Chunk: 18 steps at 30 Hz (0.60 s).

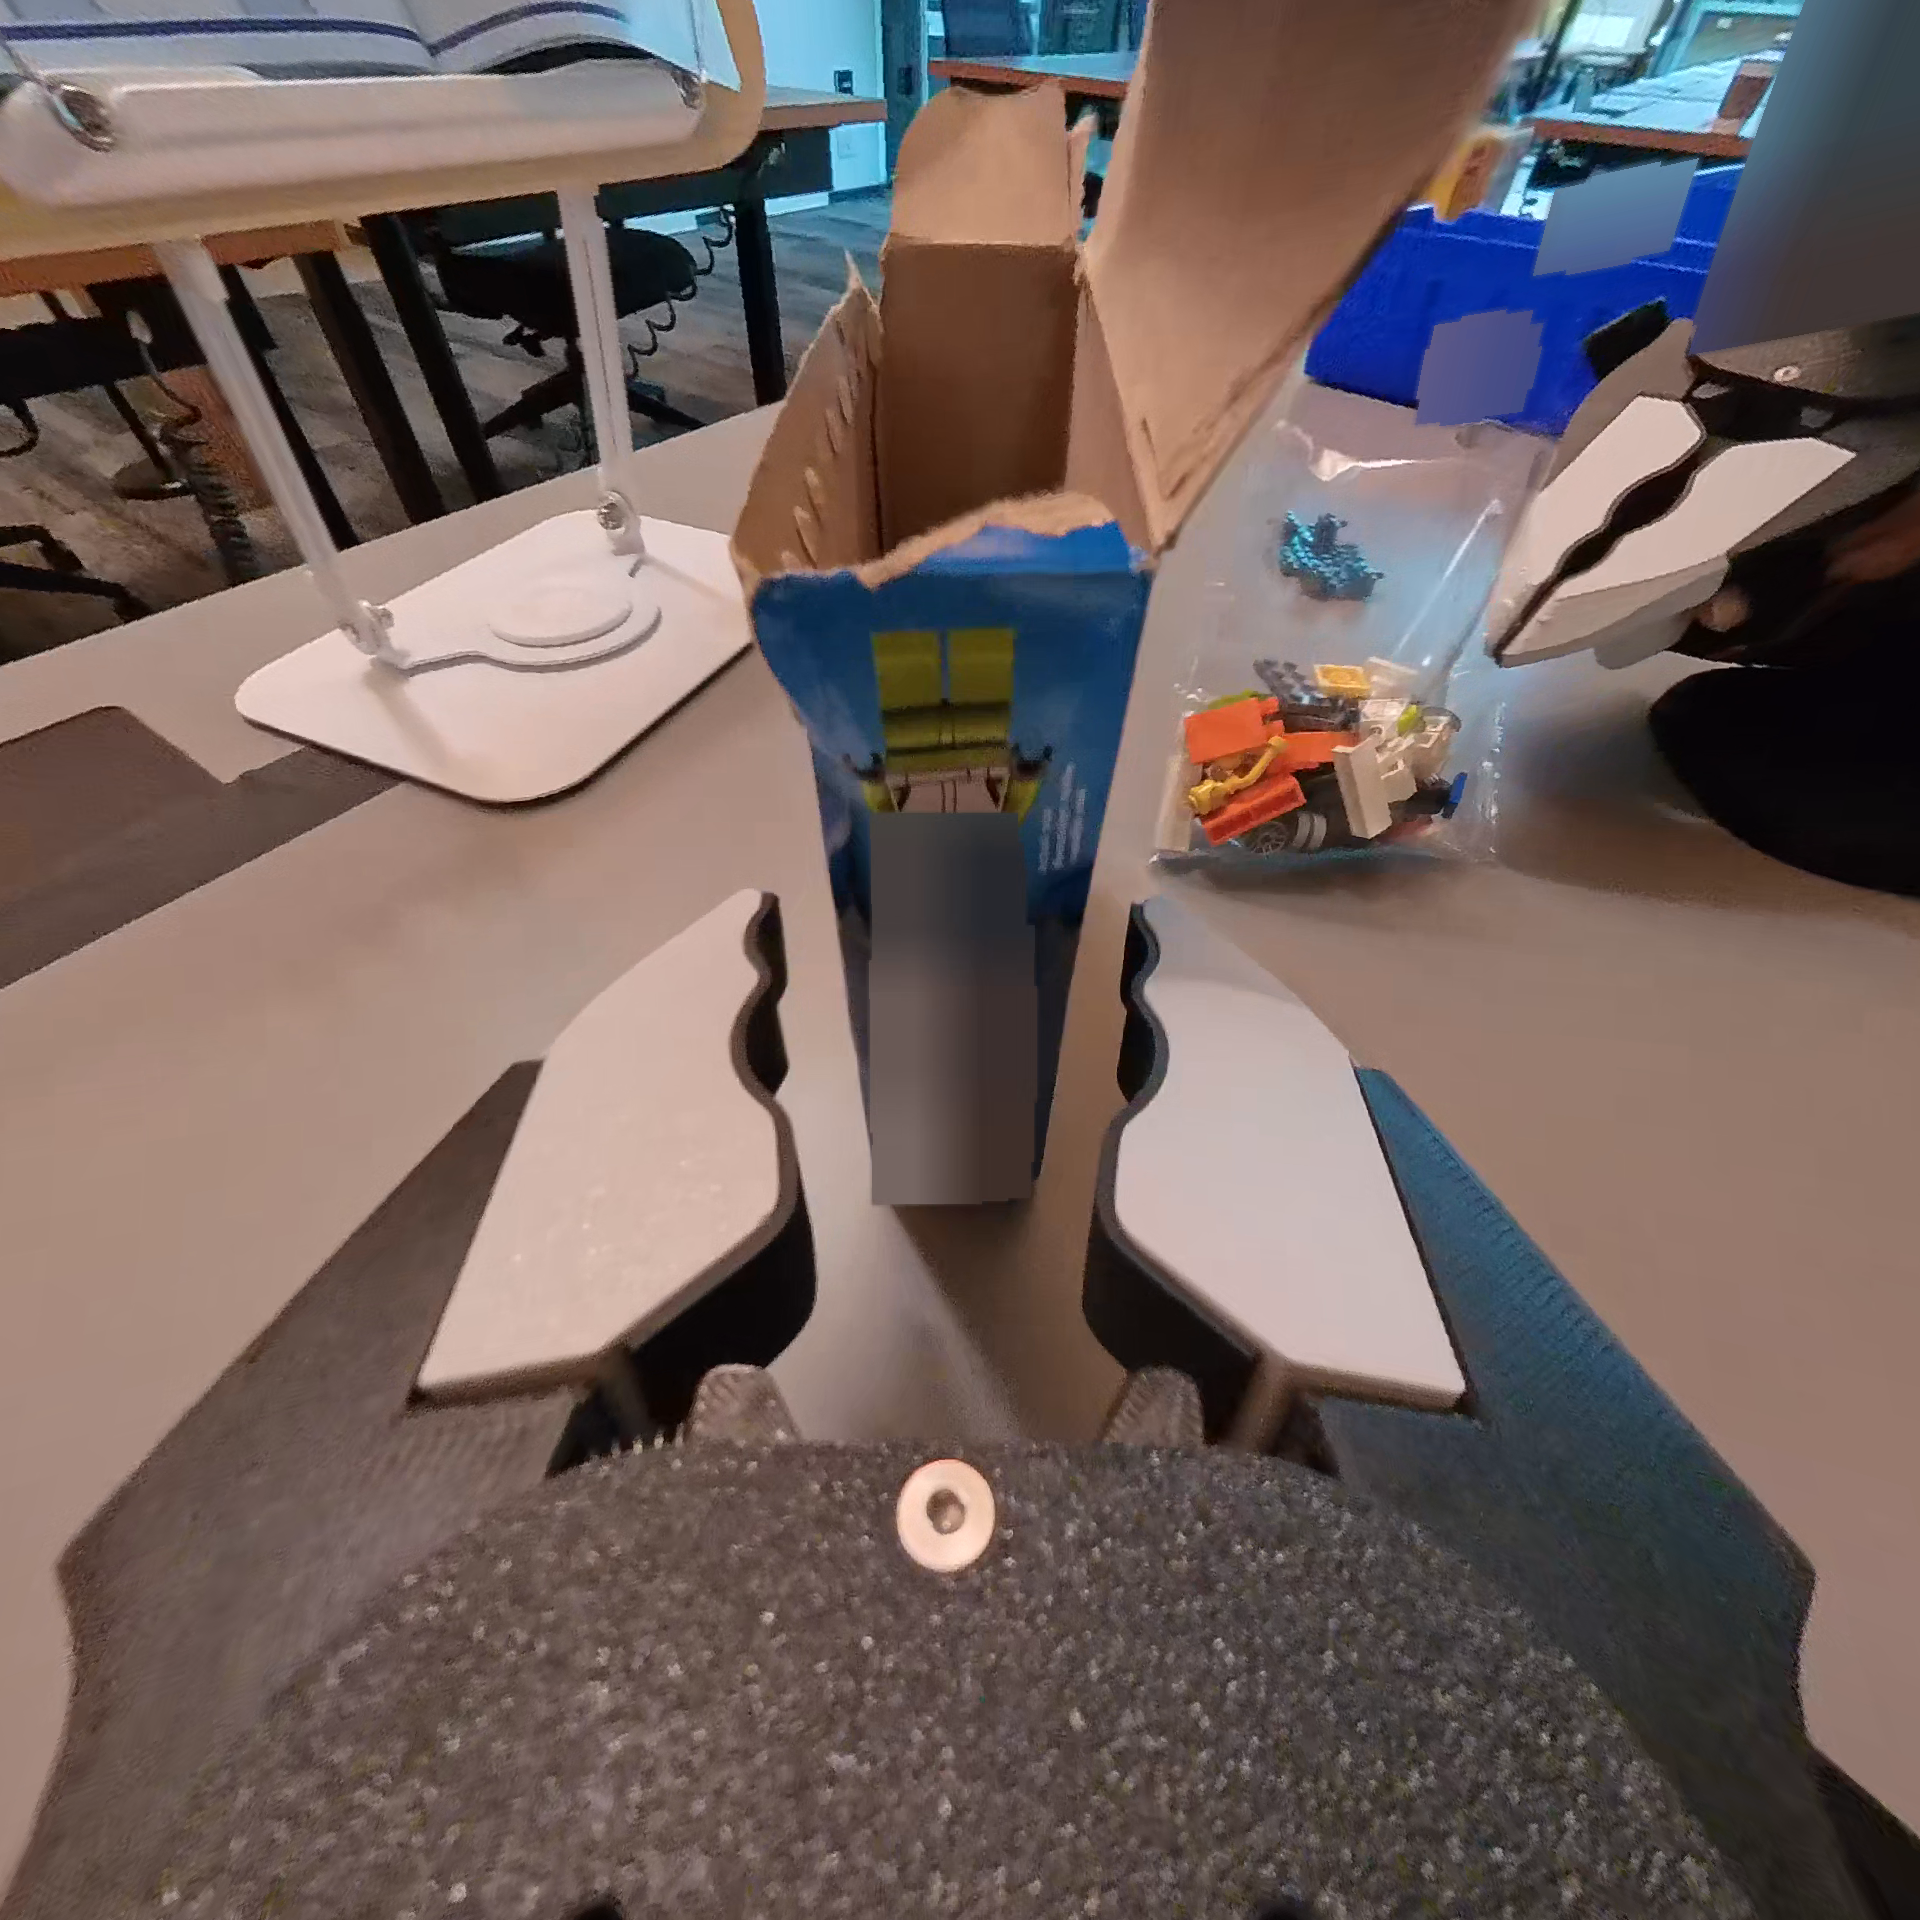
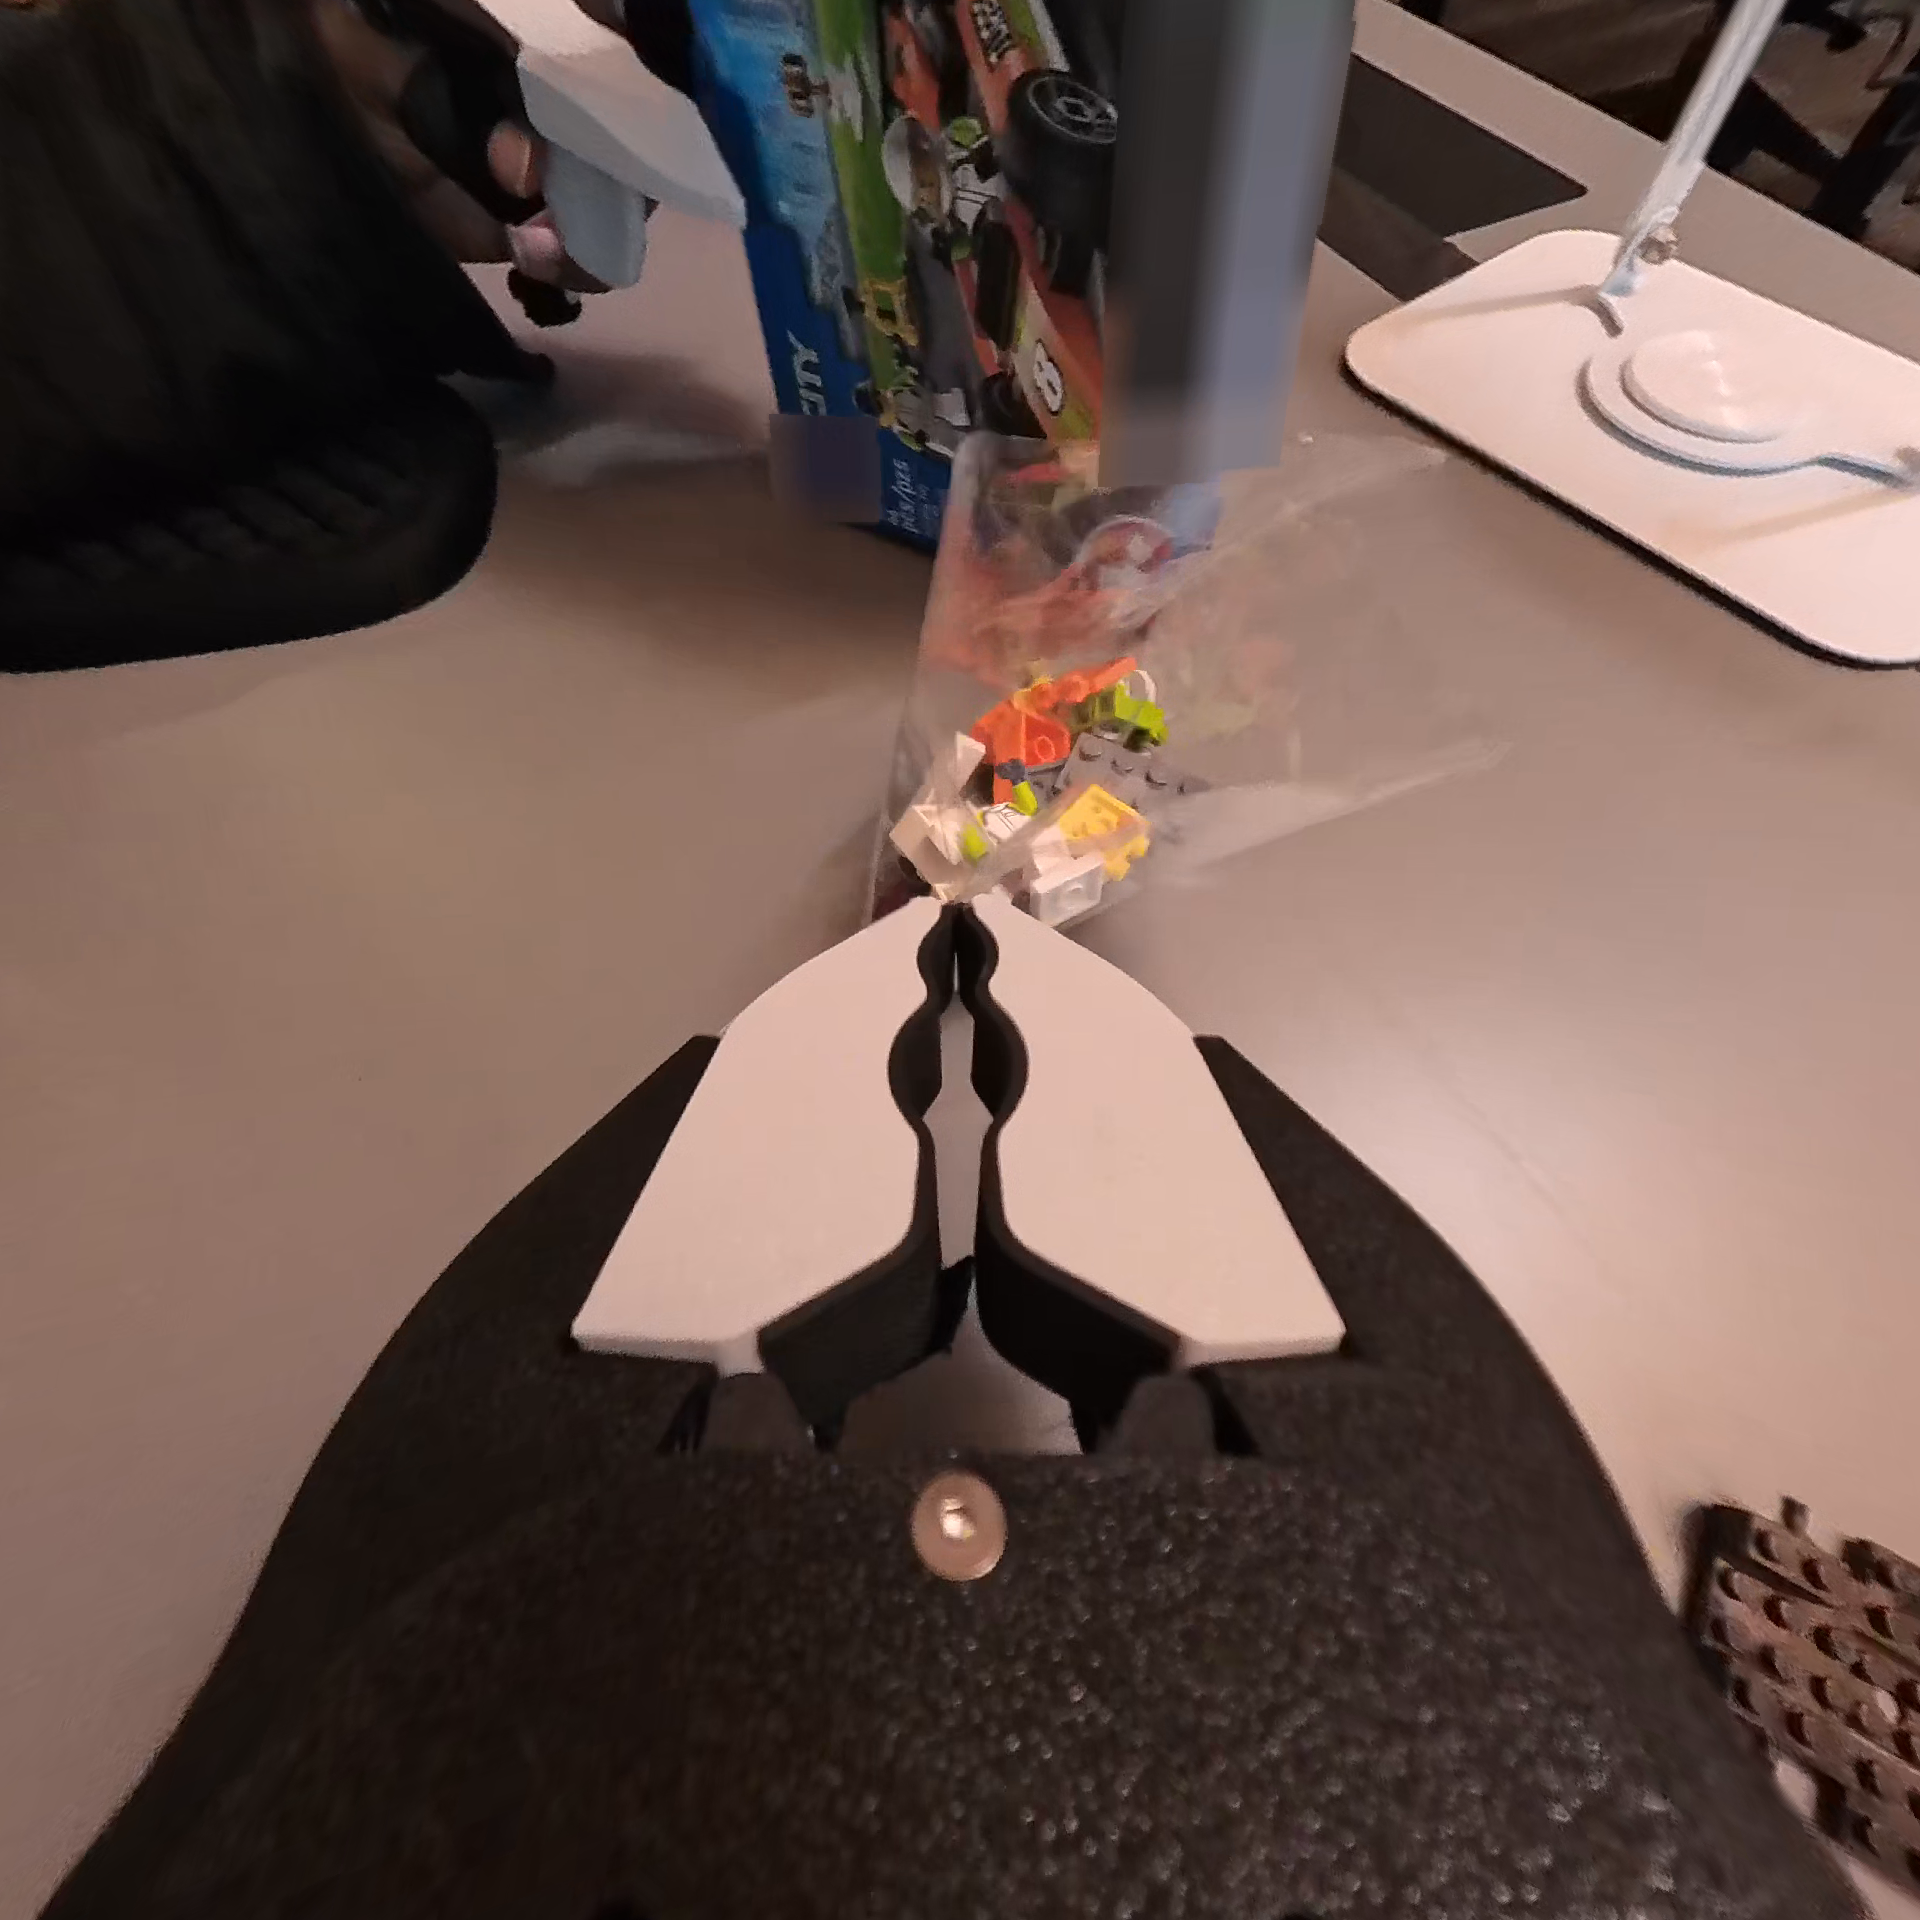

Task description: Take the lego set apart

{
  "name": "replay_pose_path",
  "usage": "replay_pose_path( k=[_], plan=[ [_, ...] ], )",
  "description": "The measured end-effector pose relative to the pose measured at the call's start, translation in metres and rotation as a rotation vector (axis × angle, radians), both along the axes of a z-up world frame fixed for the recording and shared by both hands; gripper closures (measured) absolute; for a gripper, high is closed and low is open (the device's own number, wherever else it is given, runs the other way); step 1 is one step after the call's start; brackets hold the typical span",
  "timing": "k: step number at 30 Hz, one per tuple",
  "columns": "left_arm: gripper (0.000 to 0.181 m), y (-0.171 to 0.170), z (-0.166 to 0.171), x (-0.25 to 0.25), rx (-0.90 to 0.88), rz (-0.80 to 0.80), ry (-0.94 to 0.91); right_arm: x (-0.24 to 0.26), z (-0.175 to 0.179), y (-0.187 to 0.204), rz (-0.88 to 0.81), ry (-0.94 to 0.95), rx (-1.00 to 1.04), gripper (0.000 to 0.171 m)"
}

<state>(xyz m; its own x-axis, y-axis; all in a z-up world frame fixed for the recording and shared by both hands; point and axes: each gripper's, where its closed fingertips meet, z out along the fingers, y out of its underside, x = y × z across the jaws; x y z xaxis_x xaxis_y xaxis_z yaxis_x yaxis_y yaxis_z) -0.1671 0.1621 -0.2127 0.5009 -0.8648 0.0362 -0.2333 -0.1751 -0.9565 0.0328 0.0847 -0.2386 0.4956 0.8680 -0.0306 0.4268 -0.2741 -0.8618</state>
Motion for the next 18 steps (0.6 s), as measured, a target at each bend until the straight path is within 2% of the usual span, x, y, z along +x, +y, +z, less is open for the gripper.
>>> replay_pose_path(
  k=[9,12,15,18],
  plan=[
    [0.117,-0.009,0.0,-0.034,0.011,0.086,0.015,-0.015,0.005,-0.015,0.083,-0.023,0.049,0.171],
    [0.124,-0.017,0.007,-0.041,0.037,0.112,0.022,-0.02,0.007,-0.022,0.112,-0.021,0.053,0.171],
    [0.136,-0.047,0.024,-0.021,0.059,-0.009,-0.023,-0.024,0.006,-0.03,0.135,-0.03,0.058,0.171],
    [0.134,-0.071,0.02,0.012,0.069,-0.149,0.033,-0.026,0.006,-0.037,0.149,-0.029,0.06,0.171]
  ],
)
